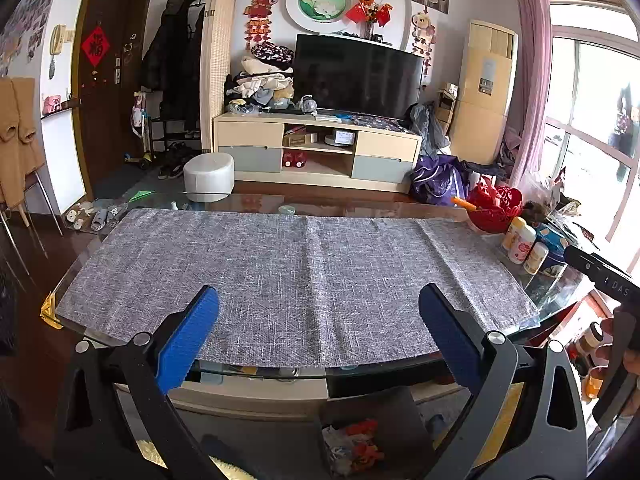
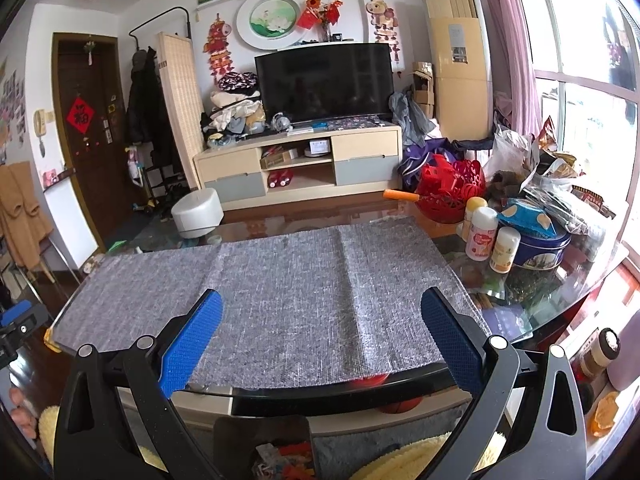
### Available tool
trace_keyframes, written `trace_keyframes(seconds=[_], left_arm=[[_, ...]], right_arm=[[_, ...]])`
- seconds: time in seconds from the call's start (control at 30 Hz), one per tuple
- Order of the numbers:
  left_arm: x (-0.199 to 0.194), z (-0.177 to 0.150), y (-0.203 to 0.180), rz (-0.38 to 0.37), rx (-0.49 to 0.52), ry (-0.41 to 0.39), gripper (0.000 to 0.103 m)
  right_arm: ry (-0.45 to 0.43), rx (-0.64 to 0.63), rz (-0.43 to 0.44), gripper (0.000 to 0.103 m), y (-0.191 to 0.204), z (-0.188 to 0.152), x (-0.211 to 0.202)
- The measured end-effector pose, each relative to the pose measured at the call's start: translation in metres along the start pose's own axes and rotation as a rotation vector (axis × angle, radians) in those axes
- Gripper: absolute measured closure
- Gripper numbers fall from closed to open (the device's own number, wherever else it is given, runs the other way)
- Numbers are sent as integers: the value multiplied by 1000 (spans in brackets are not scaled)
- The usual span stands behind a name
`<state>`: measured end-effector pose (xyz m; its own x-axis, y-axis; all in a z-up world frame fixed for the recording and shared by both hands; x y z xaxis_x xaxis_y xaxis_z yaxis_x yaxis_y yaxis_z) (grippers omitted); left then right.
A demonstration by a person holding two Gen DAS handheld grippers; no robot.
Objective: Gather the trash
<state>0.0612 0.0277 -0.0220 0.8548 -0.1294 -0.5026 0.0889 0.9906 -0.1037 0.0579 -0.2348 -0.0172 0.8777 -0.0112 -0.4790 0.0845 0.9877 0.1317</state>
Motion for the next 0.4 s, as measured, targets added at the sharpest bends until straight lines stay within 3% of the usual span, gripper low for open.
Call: trace_keyframes(seconds=[0.2, 0.4], left_arm=[[-1, 1, -3, -24, -14, -6, 8], [0, 5, -3, 11, 12, -24, 8]], right_arm=[[8, 0, -2, 3, 0, -1, 1], [13, -1, -4, 3, -1, -1, 6]])
Point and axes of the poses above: each gripper's, at about its wrist camera, not at the fingertips, and x roughly the way its jaws point, y to its left, z to its top, the point moved 7 cm from there along x, roughly the way its jaws point, and after that the axes turned 1 degree about -y, right-handed, at the moved point
